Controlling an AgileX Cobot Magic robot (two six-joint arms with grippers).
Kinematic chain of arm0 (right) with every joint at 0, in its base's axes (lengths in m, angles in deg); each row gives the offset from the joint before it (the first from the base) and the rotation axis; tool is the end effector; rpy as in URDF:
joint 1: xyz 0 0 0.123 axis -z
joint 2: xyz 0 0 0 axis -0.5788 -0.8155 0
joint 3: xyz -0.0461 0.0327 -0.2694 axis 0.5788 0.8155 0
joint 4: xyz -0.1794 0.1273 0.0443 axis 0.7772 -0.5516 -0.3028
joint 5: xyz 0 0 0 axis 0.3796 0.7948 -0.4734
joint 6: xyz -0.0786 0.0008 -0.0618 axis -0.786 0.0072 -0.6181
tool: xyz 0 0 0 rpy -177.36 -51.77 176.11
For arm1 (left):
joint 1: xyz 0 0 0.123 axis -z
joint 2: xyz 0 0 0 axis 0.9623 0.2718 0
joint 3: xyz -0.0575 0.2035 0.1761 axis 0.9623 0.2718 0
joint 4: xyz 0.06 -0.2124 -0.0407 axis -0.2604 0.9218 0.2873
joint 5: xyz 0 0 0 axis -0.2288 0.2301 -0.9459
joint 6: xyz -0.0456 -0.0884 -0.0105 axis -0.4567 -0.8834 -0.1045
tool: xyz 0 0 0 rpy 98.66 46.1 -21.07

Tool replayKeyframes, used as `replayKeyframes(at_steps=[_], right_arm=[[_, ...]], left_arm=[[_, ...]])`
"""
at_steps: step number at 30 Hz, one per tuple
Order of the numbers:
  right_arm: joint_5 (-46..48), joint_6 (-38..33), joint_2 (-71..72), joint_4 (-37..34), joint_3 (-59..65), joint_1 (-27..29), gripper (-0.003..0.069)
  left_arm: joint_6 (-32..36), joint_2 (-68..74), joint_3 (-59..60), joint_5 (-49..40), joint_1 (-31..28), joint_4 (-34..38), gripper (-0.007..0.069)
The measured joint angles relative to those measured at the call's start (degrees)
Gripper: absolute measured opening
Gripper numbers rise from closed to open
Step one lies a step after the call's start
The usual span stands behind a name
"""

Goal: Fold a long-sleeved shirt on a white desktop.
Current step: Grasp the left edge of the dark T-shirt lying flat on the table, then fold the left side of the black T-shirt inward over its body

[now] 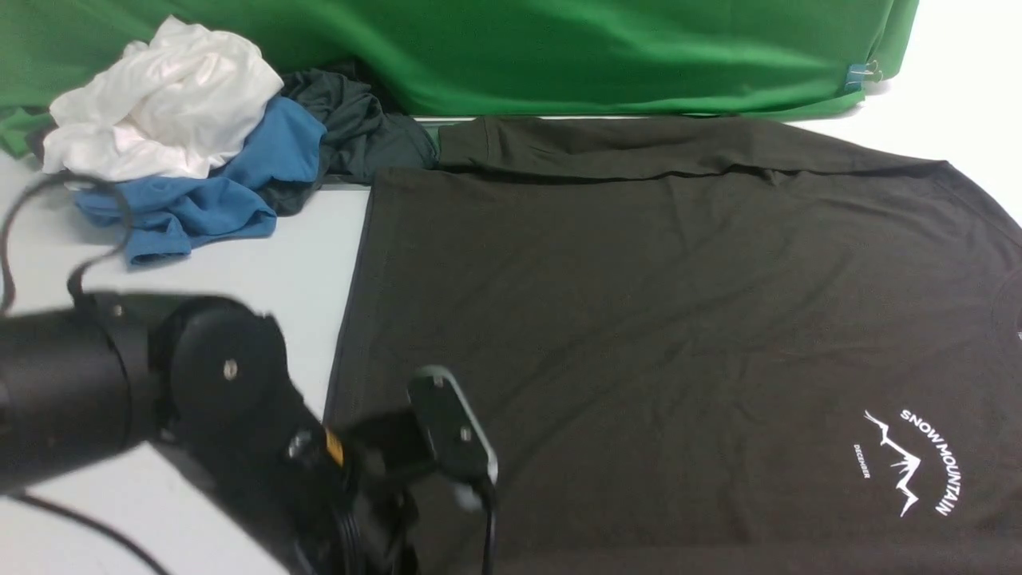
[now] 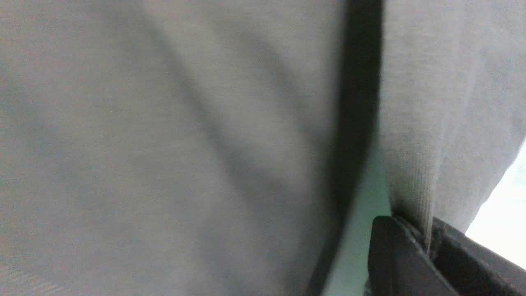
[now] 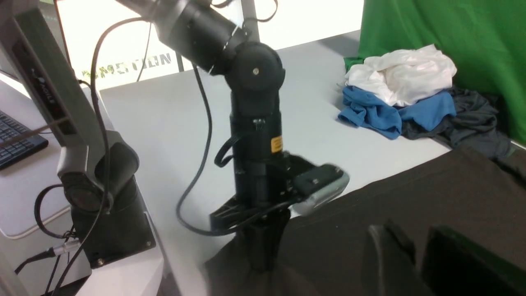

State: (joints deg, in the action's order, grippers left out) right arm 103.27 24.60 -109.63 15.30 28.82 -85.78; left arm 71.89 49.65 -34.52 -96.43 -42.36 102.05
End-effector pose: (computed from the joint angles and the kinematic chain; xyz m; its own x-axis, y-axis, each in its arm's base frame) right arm 0.0231 0.0525 0.3559 -0.1676 -0.1738 -0.9704 -0.8548 0.5159 0.0552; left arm 0.1645 -0.1362 0.2062 -0.4563 0.8534 -0.2519 0.8884 0.4210 -0.1830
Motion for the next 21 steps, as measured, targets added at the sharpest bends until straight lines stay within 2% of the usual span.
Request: replayKeyframes(at_steps=[2, 16, 21], right_arm=[[0.00, -0.02, 0.00, 0.00, 0.00, 0.00, 0.0167], [-0.06, -0.08, 0.00, 0.01, 0.00, 0.00, 0.0180], [-0.06, -0.08, 0.00, 0.06, 0.00, 0.00, 0.0186]], left_arm=[[-1.71, 0.05, -2.95, -0.18, -0.91, -3.21, 0.0029], [-2.05, 2.19, -8.77, -2.98, -7.21, -4.80, 0.0029], [-2.05, 7.10, -8.82, 0.57, -8.72, -5.53, 0.0029]])
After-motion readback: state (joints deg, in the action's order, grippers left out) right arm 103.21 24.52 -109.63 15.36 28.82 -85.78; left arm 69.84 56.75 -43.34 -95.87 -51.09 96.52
